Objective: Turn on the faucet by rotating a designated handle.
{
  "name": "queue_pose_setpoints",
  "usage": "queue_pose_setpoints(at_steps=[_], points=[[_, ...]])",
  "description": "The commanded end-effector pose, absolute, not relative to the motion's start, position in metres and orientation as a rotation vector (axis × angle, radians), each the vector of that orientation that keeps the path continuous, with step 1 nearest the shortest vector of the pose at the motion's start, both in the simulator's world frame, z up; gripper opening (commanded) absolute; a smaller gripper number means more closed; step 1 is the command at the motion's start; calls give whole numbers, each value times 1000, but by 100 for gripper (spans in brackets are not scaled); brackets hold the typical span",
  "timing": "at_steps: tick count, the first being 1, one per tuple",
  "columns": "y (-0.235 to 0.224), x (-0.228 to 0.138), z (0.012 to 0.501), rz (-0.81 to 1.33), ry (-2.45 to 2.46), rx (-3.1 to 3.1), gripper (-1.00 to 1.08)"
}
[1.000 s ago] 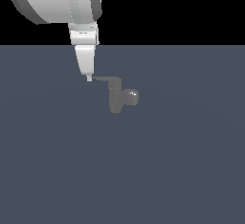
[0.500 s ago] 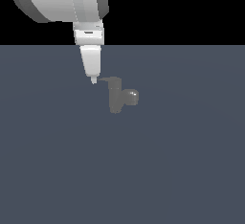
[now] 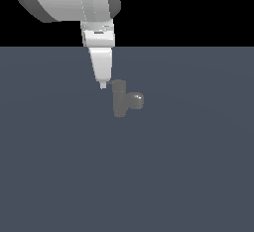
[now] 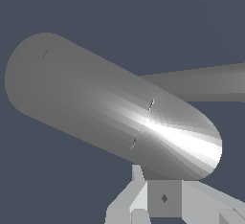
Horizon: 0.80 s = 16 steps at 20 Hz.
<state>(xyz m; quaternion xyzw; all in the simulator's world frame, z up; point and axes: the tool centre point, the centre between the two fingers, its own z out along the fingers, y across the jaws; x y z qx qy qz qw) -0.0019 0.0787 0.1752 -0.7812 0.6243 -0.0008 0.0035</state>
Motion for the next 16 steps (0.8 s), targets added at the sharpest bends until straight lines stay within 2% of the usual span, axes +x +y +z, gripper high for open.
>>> queue_pose_setpoints(at_steps=[1,12,13,14,16], points=[[65,-2,175,-2,1964,-2445,-100],[-9,-4,173,0,1980,-2439,-100],[-9,-4,173,0,1980,-2439,-100],[26,-3,175,12,1914,-2476,-100],[19,1,175,11,1919,-2474,-100]])
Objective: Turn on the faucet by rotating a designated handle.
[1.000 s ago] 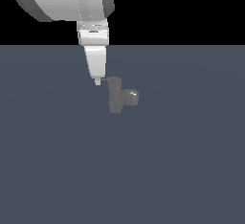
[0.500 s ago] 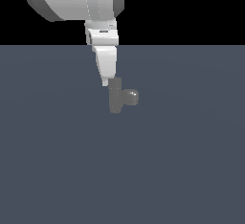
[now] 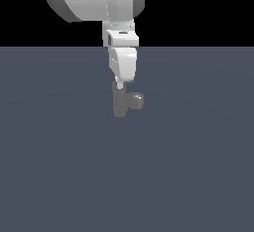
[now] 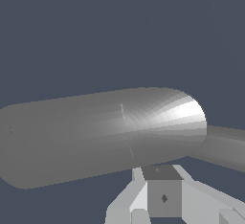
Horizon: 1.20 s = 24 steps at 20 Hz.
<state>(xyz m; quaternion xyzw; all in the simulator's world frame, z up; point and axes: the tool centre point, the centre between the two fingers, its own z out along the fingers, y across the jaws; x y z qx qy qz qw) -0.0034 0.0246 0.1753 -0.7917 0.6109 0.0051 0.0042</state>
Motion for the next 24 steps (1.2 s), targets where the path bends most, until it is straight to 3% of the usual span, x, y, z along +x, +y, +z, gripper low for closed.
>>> queue_pose_setpoints(at_steps=[1,24], points=[[16,3,175,11,1922,-2472,-100],[-58,52,173,1,1976,-2441,-100]])
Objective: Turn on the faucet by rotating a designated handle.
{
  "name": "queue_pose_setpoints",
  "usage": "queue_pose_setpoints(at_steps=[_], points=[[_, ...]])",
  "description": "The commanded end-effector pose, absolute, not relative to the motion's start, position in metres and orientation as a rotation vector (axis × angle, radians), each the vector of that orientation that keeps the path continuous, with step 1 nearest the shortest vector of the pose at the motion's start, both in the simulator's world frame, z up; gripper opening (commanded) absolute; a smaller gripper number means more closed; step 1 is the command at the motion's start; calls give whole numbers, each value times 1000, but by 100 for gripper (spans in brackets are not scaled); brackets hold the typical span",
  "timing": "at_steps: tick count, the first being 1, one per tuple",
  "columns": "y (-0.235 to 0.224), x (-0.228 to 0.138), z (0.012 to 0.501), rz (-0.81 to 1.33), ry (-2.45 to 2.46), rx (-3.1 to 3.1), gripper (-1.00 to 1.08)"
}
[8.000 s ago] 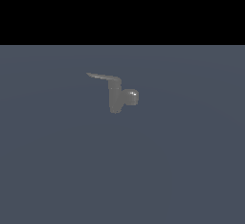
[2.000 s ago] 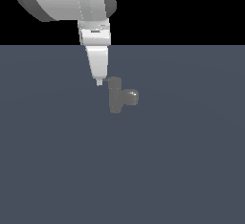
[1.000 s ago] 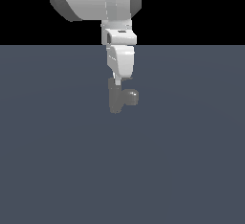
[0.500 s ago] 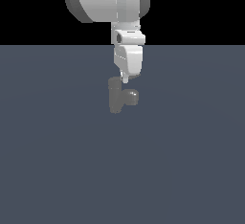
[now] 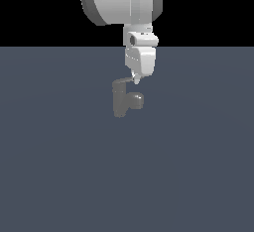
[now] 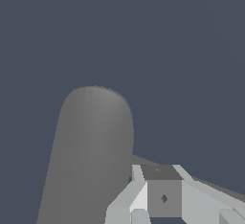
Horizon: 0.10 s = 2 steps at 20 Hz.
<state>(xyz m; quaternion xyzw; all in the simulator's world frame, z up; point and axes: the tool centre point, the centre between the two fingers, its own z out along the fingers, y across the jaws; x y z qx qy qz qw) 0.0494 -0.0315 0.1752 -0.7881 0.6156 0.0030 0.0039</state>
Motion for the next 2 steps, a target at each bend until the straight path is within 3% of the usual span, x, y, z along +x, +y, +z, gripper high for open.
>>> queue_pose_setpoints(at_steps=[1,2], points=[[-61,54,173,0,1978,-2440,-100],[-61,54,173,0,1978,-2440,-100]])
